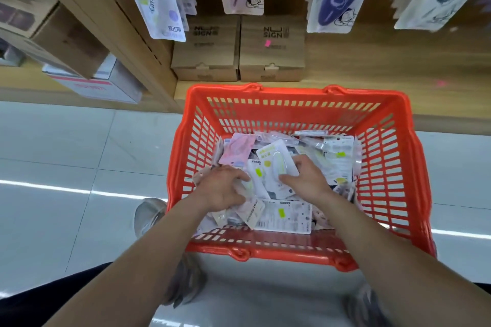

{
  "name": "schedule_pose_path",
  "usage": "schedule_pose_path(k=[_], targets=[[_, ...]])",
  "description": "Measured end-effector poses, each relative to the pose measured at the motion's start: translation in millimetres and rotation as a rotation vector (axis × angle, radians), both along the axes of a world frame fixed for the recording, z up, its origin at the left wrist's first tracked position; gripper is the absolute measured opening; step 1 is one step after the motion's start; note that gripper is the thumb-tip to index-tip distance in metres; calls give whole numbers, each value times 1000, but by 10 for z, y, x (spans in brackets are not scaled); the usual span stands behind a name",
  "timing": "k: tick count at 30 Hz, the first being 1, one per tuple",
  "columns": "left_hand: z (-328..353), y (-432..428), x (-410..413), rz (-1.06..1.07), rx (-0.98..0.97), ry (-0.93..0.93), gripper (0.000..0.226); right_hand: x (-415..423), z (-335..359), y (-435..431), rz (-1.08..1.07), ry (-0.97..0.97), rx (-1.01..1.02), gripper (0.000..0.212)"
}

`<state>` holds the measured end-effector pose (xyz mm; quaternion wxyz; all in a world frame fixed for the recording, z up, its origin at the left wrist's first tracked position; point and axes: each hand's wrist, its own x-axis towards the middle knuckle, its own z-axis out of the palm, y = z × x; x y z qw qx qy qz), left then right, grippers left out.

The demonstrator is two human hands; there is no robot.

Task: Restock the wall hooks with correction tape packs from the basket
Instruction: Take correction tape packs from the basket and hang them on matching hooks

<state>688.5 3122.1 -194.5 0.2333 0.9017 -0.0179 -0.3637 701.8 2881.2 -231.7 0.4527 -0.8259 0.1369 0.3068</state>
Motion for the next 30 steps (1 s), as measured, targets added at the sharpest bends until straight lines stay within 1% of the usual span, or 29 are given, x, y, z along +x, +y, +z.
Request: schedule_pose_path(k=[2, 5, 7, 9, 10, 12, 14, 16, 17, 18, 21, 24, 26, 27, 30], targets=[[-20, 5, -17, -89, 54, 1, 57, 17, 60, -52, -69, -12, 75, 34], [5, -15, -51, -137, 98, -34, 43, 21, 192, -109, -118, -35, 169, 32], [75, -44, -73, -159, 144, -121, 34, 36, 326, -146, -147, -60, 215, 29], [175, -54, -62, -122, 172, -224, 27, 68, 469, -197, -153, -99, 243, 24], [220, -50, -45, -87, 157, -262, 24, 80, 546, -228, -152, -115, 255, 20], [323, -33, -15, -6, 81, -316, 22, 117, 688, -301, -151, -129, 269, 19], [428, -9, 4, 158, -73, -341, 22, 152, 843, -387, -144, -151, 269, 22], [588, -44, -17, 398, -331, -274, 18, 164, 1004, -479, -139, -190, 257, 32], [668, -78, -40, 483, -430, -227, 17, 159, 1082, -524, -139, -206, 253, 38], [727, -104, -61, 519, -480, -202, 16, 138, 1178, -565, -134, -215, 253, 39], [835, -185, -126, 538, -486, -231, 17, 46, 1370, -669, -137, -253, 295, 35], [868, -230, -152, 660, -463, -299, 18, -68, 1452, -793, -152, -318, 317, 33], [896, -263, -160, 723, -482, -291, 17, -140, 1488, -850, -111, -314, 315, 32], [902, -291, -163, 717, -485, -280, 17, -171, 1482, -859, -61, -295, 307, 32], [915, -438, -172, 607, -465, -243, 18, -248, 1473, -778, 70, -184, 298, 33]])
